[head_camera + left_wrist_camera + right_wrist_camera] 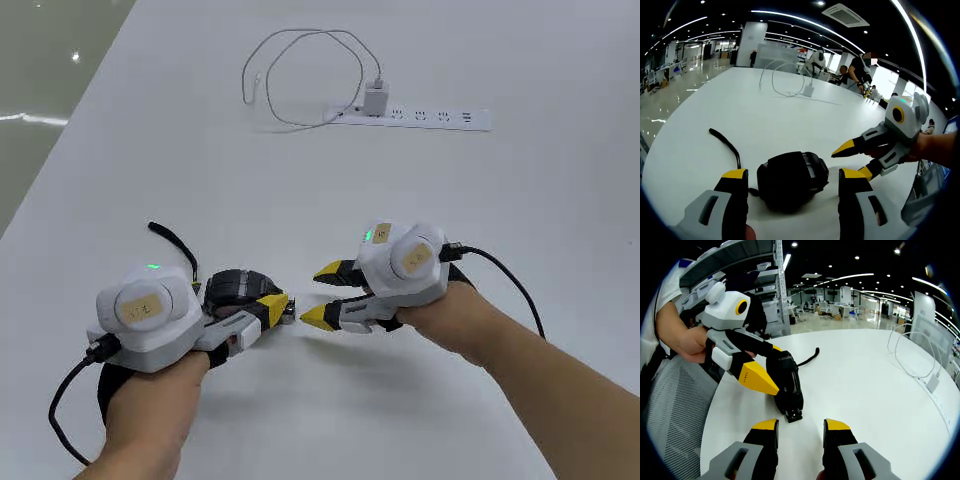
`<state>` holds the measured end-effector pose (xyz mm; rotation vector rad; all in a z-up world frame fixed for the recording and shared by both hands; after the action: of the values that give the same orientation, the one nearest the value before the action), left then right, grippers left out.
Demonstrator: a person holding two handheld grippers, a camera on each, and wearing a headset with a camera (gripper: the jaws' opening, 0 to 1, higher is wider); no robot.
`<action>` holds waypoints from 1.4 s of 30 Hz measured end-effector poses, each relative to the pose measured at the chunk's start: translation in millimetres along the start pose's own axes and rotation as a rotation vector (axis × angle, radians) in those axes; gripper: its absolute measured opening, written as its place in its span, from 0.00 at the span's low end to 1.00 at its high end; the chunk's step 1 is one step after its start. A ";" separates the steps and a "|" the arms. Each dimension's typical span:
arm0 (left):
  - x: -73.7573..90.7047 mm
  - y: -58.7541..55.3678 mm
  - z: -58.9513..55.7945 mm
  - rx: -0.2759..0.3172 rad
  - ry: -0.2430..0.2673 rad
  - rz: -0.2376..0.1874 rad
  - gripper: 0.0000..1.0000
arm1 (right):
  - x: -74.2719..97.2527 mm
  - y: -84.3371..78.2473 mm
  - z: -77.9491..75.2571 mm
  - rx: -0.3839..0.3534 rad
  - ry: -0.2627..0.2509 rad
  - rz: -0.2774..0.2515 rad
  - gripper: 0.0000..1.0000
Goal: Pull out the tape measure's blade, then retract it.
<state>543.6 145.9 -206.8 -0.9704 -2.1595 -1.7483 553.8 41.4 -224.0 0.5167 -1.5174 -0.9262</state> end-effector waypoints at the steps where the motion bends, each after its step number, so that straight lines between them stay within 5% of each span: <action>1: 0.3 -0.1 -0.1 -0.008 -0.006 -0.003 0.71 | 2.3 -0.3 0.3 -0.005 -0.005 -0.007 0.32; 27: 25.7 -8.4 -0.4 -0.141 -0.128 -0.005 0.78 | 44.9 -32.0 6.5 -0.092 -0.128 -0.031 0.65; 42: 45.8 -20.5 -3.3 -0.218 -0.198 0.027 0.84 | 78.5 -43.1 14.3 -0.121 -0.187 -0.034 0.75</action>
<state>495.5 157.8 -197.8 -1.2691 -2.0856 -1.9821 518.0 -40.6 -209.6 0.3775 -1.6120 -1.1107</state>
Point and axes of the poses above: the centre of the closed fingertips' face, and the gripper's own axes: x roughly backward along the fingers, z roughly to its left, y roughly out of its top, the point moved 2 cm from there along x, roughly backward along the fingers, and after that the axes turned 4 degrees about -y, right-handed, at the moved point
